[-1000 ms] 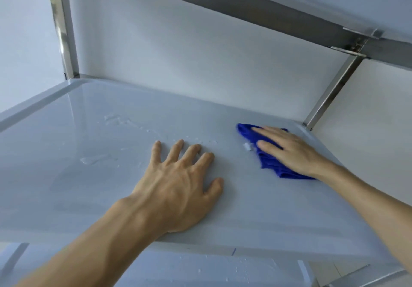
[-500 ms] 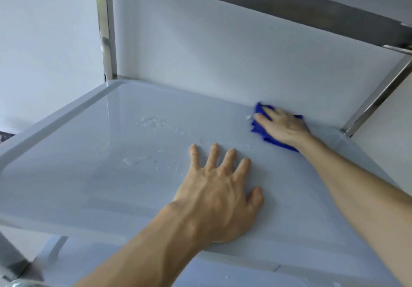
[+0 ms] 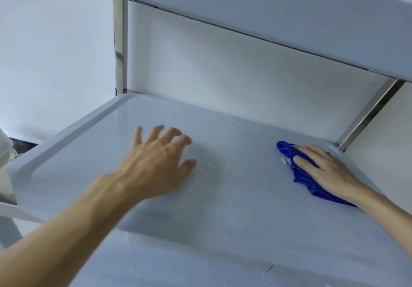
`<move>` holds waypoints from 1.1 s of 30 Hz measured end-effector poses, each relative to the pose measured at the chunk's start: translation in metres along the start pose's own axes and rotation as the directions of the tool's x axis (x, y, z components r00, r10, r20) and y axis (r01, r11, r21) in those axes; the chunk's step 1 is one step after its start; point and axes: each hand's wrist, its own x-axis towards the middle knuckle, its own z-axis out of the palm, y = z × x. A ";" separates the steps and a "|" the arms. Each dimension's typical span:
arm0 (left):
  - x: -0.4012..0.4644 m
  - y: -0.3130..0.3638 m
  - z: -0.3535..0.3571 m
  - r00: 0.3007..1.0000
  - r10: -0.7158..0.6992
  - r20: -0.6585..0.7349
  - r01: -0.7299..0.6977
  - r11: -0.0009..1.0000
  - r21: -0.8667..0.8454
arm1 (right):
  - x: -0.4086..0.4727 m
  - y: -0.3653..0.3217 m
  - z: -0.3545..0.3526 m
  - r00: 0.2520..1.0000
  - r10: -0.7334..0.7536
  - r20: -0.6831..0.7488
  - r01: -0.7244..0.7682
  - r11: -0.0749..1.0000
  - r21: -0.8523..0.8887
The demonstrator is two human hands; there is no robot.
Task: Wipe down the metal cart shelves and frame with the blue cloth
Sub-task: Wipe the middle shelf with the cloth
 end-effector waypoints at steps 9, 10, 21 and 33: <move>-0.005 -0.016 0.016 0.995 -0.096 0.017 0.096 0.995 0.002 | 0.096 -0.078 0.029 0.905 0.338 -0.259 -0.358 0.933 -0.032; -0.004 -0.016 0.018 0.995 -0.095 0.016 0.095 0.995 0.004 | 0.105 -0.102 0.034 0.913 0.315 -0.260 -0.331 0.944 -0.020; -0.006 -0.022 0.016 0.996 -0.086 0.003 0.086 0.995 -0.043 | 0.052 -0.192 0.056 0.841 -0.537 0.070 0.538 0.843 0.006; -0.004 -0.021 0.019 0.996 -0.087 -0.017 0.086 0.996 -0.031 | 0.099 -0.169 0.051 0.997 0.001 0.079 0.010 0.990 -0.143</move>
